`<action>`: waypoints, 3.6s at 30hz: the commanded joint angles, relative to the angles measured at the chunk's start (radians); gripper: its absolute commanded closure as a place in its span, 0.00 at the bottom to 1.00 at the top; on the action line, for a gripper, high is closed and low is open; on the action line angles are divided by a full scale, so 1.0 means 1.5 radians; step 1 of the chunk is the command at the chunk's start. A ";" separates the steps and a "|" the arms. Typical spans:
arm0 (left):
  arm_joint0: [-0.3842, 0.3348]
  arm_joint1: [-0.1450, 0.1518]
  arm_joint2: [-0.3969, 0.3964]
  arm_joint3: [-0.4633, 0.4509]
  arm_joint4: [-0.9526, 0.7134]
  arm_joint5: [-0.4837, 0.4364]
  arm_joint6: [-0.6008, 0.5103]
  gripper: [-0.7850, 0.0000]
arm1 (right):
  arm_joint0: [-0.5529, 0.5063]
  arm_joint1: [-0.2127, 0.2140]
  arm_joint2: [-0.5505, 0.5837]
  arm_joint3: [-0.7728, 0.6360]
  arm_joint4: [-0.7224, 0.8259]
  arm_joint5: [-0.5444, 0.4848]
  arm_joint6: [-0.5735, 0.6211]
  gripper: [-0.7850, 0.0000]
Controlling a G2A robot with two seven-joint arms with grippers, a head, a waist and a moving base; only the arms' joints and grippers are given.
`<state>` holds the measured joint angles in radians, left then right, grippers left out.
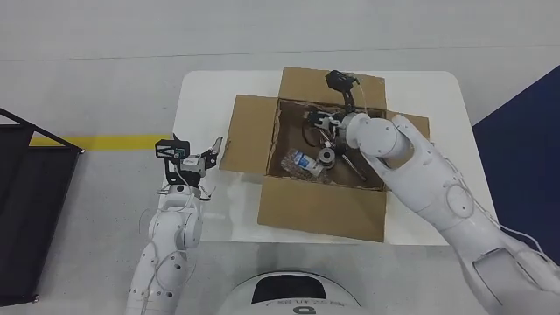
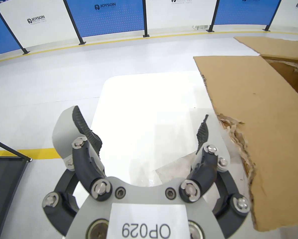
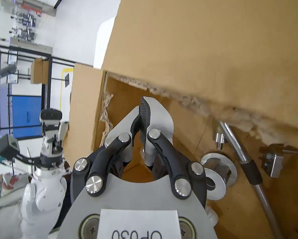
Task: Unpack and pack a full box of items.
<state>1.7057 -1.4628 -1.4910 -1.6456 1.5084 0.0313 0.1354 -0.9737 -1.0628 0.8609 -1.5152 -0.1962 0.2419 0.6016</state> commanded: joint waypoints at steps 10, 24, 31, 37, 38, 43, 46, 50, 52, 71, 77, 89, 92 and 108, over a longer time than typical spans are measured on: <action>0.000 0.000 0.000 0.000 0.000 0.000 0.000 0.00 | -0.115 0.034 0.035 -0.073 -0.169 0.005 0.072 0.47; 0.000 0.000 0.000 0.000 0.000 0.000 0.000 0.00 | -0.195 0.051 0.127 -0.154 -0.179 -0.029 0.056 0.22; 0.000 0.000 0.000 0.000 0.000 0.000 0.000 0.00 | -0.192 0.052 0.120 -0.141 -0.227 0.022 0.130 0.00; 0.000 0.000 0.000 0.000 0.000 0.000 0.000 0.00 | -0.150 0.038 0.078 -0.107 -0.237 0.040 0.154 0.09; 0.000 0.000 0.000 0.000 0.000 0.000 0.000 0.00 | -0.143 0.035 0.071 -0.102 -0.236 0.041 0.156 0.16; 0.000 0.000 0.000 0.000 0.000 0.000 0.000 0.00 | -0.106 0.020 0.038 -0.057 -0.243 0.077 0.152 0.28; 0.000 0.000 0.000 0.000 0.000 0.000 0.000 0.00 | -0.087 0.011 0.016 -0.037 -0.247 0.092 0.163 0.28; 0.000 0.000 0.000 0.000 0.000 0.000 0.000 0.00 | -0.069 0.001 -0.002 -0.017 -0.251 0.106 0.169 0.56; 0.000 0.000 0.000 0.000 0.000 0.000 0.000 0.00 | -0.063 -0.003 -0.007 -0.008 -0.252 0.116 0.171 0.82; 0.000 0.000 0.000 0.000 0.000 0.000 0.000 0.00 | -0.373 0.054 0.369 -0.265 0.010 -0.222 0.027 1.00; 0.000 0.000 0.000 0.000 0.000 0.000 0.000 0.00 | -0.527 0.060 0.532 -0.268 0.155 -0.426 -0.057 1.00; 0.000 0.000 0.000 0.000 0.000 0.000 0.000 0.00 | -0.560 0.057 0.564 -0.278 0.190 -0.467 -0.096 1.00; 0.000 0.000 0.000 0.000 0.000 0.000 0.000 0.00 | -0.605 0.057 0.631 -0.266 0.229 -0.495 -0.110 1.00; 0.000 0.000 0.000 0.000 0.000 0.000 0.000 0.00 | -0.625 0.065 0.761 -0.016 0.208 -0.224 -0.057 1.00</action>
<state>1.7057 -1.4628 -1.4910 -1.6456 1.5084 0.0313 0.1354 -1.9254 -0.9672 2.0073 -1.5622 0.1315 -0.1264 0.5111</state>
